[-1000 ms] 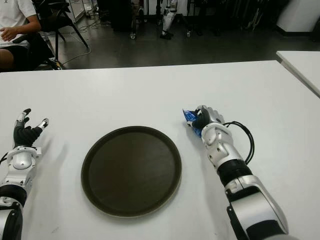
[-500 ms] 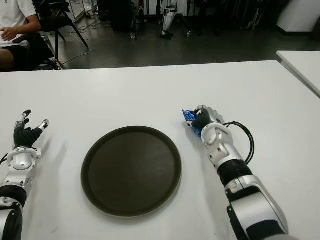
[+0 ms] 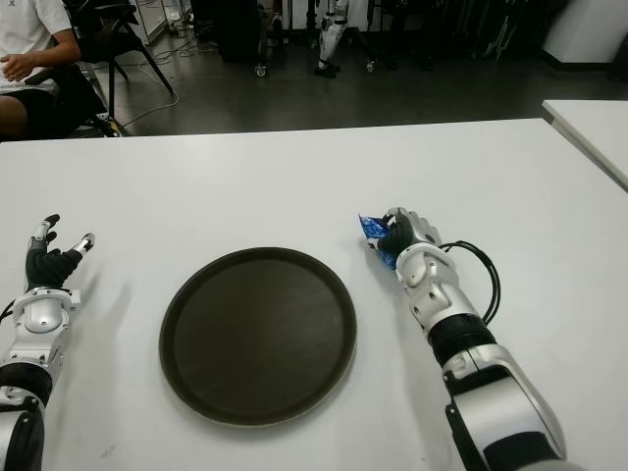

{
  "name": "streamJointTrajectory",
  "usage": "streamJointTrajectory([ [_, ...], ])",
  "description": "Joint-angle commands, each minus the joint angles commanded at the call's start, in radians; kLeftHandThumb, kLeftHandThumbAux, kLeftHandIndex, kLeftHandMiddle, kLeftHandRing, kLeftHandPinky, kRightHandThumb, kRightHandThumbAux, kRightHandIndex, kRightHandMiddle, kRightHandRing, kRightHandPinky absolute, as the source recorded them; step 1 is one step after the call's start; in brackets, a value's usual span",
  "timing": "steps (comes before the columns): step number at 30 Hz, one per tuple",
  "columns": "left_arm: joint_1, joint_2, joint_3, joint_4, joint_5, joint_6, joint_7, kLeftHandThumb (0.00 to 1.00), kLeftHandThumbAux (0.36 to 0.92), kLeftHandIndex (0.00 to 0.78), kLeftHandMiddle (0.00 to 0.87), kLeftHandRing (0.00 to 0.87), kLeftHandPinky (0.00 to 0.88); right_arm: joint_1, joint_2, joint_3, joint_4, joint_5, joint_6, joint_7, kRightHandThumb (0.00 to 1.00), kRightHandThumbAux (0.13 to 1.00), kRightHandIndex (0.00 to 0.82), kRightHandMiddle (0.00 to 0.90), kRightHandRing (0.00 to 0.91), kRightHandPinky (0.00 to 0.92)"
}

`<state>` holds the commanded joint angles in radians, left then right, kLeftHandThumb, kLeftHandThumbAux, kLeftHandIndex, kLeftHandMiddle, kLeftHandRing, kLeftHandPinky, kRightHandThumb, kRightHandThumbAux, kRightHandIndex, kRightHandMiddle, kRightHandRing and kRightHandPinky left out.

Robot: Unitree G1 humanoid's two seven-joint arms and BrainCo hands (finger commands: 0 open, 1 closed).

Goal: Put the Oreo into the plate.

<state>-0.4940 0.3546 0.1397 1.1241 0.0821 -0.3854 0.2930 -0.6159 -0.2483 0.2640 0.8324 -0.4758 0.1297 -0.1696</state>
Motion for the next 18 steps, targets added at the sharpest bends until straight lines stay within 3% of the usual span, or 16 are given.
streamJointTrajectory([
  [18, -0.004, -0.001, -0.002, 0.001, 0.0, 0.014, -0.003, 0.0, 0.697, 0.001, 0.001, 0.008, 0.04, 0.038, 0.036, -0.103, -0.012, 0.101, -0.226, -0.135, 0.7, 0.723, 0.44, 0.812, 0.815, 0.809],
])
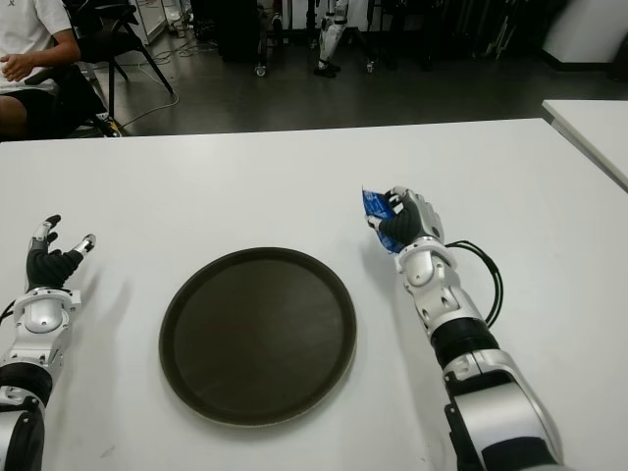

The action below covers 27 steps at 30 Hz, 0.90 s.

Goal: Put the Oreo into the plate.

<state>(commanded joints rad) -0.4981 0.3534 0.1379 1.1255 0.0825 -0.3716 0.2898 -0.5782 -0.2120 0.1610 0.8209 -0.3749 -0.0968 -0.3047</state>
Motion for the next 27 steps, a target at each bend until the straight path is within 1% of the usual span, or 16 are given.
streamJointTrajectory([
  [3, 0.001, -0.002, 0.002, -0.001, -0.002, 0.0, -0.001, 0.0, 0.701, 0.005, 0.002, 0.007, 0.035, 0.012, 0.01, -0.008, -0.017, 0.014, -0.053, -0.024, 0.702, 0.722, 0.44, 0.819, 0.824, 0.816],
  [8, -0.002, -0.001, 0.002, 0.002, -0.002, 0.001, 0.0, 0.0, 0.717, 0.009, 0.004, 0.007, 0.031, 0.024, 0.015, -0.008, -0.038, 0.007, -0.104, -0.044, 0.698, 0.72, 0.441, 0.828, 0.836, 0.83],
  [14, -0.004, -0.004, 0.004, 0.003, -0.001, 0.01, 0.017, 0.0, 0.723, 0.007, 0.001, 0.009, 0.03, 0.092, 0.019, -0.003, -0.174, -0.002, -0.17, -0.054, 0.693, 0.721, 0.441, 0.828, 0.839, 0.828],
  [16, -0.006, -0.005, 0.004, 0.004, -0.001, 0.011, 0.021, 0.0, 0.725, 0.006, 0.002, 0.01, 0.029, 0.112, 0.018, -0.005, -0.202, -0.003, -0.21, -0.065, 0.692, 0.721, 0.441, 0.826, 0.838, 0.826],
  [18, -0.007, -0.007, 0.005, 0.005, -0.002, 0.011, 0.021, 0.0, 0.724, 0.008, 0.004, 0.011, 0.028, 0.124, 0.017, -0.01, -0.206, -0.001, -0.283, -0.085, 0.69, 0.722, 0.44, 0.823, 0.837, 0.826],
  [19, -0.007, -0.007, 0.005, 0.006, -0.002, 0.011, 0.021, 0.0, 0.723, 0.009, 0.005, 0.011, 0.028, 0.127, 0.017, -0.012, -0.206, 0.0, -0.308, -0.091, 0.69, 0.722, 0.44, 0.822, 0.838, 0.827],
  [24, -0.007, -0.005, 0.002, 0.007, 0.0, 0.004, 0.017, 0.0, 0.704, 0.015, 0.003, 0.007, 0.024, 0.131, 0.018, -0.021, -0.202, 0.005, -0.404, -0.103, 0.688, 0.724, 0.44, 0.813, 0.831, 0.828],
  [27, -0.007, -0.005, -0.002, 0.008, 0.003, 0.0, 0.011, 0.0, 0.694, 0.012, 0.001, 0.002, 0.02, 0.131, 0.022, -0.026, -0.197, 0.026, -0.454, -0.078, 0.686, 0.725, 0.439, 0.808, 0.829, 0.828],
])
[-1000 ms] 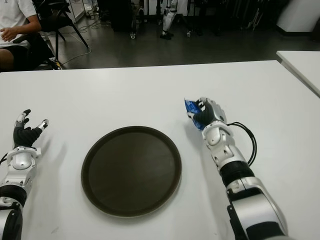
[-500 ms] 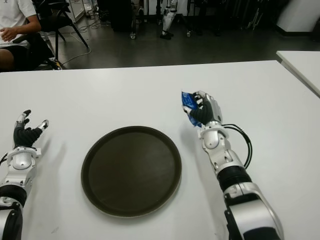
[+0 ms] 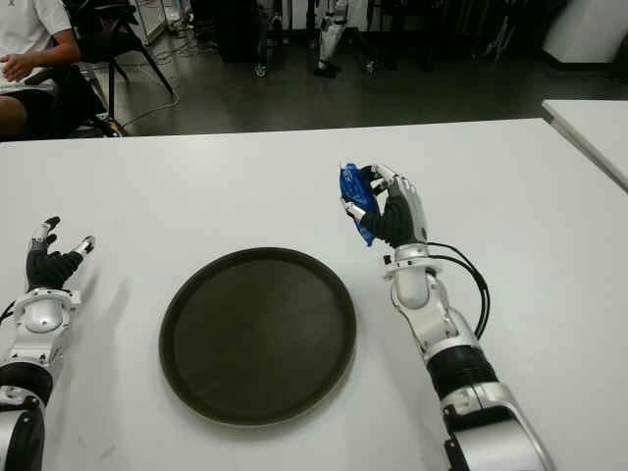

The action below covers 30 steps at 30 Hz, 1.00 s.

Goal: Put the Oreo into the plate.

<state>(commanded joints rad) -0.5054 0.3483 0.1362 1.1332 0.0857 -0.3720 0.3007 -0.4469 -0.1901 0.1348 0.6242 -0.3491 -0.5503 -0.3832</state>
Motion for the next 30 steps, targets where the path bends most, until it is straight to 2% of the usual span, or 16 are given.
streamJointTrajectory([
  [8, -0.002, -0.001, 0.003, 0.004, -0.004, 0.002, 0.001, 0.0, 0.703, 0.002, 0.0, 0.0, 0.017, -0.004, 0.008, -0.008, 0.014, 0.02, -0.031, 0.029, 0.687, 0.725, 0.439, 0.811, 0.836, 0.829],
  [17, 0.002, -0.001, 0.002, 0.001, -0.002, -0.002, 0.003, 0.0, 0.751, 0.007, 0.0, 0.0, 0.005, -0.007, 0.019, -0.016, 0.038, 0.034, -0.054, 0.052, 0.683, 0.728, 0.437, 0.793, 0.823, 0.821],
  [30, 0.003, -0.003, 0.004, -0.001, -0.008, -0.007, -0.008, 0.0, 0.73, 0.005, 0.002, 0.0, 0.014, 0.003, 0.066, -0.012, 0.047, 0.038, -0.014, 0.081, 0.683, 0.731, 0.434, 0.77, 0.797, 0.796],
])
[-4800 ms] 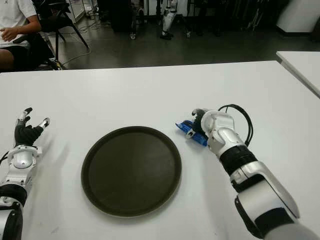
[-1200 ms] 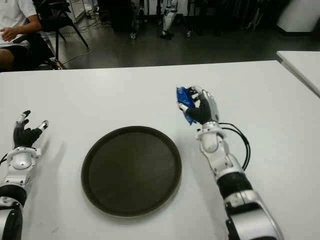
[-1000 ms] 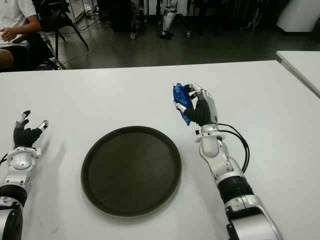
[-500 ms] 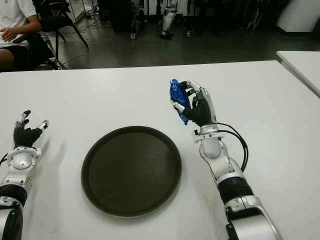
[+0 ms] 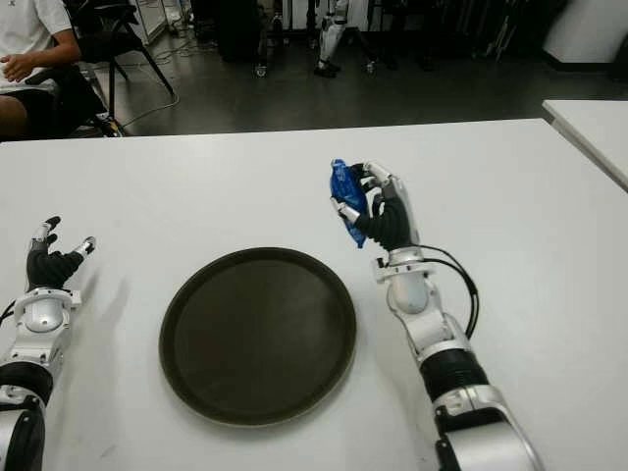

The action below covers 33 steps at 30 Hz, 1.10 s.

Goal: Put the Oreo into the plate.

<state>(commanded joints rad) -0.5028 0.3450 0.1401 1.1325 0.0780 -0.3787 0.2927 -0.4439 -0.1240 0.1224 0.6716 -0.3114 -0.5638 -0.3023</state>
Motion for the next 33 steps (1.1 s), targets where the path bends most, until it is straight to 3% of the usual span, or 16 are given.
streamJointTrajectory([
  [20, 0.005, 0.0, 0.002, 0.002, -0.003, -0.01, -0.01, 0.0, 0.724, 0.009, 0.006, 0.014, 0.044, 0.012, 0.006, 0.032, -0.037, -0.055, 0.039, 0.005, 0.682, 0.734, 0.435, 0.773, 0.789, 0.777],
  [33, 0.006, -0.005, 0.0, -0.011, 0.002, 0.007, 0.008, 0.0, 0.723, 0.004, 0.006, 0.014, 0.038, 0.025, -0.026, 0.164, -0.114, -0.178, 0.046, 0.112, 0.681, 0.735, 0.434, 0.786, 0.802, 0.791],
])
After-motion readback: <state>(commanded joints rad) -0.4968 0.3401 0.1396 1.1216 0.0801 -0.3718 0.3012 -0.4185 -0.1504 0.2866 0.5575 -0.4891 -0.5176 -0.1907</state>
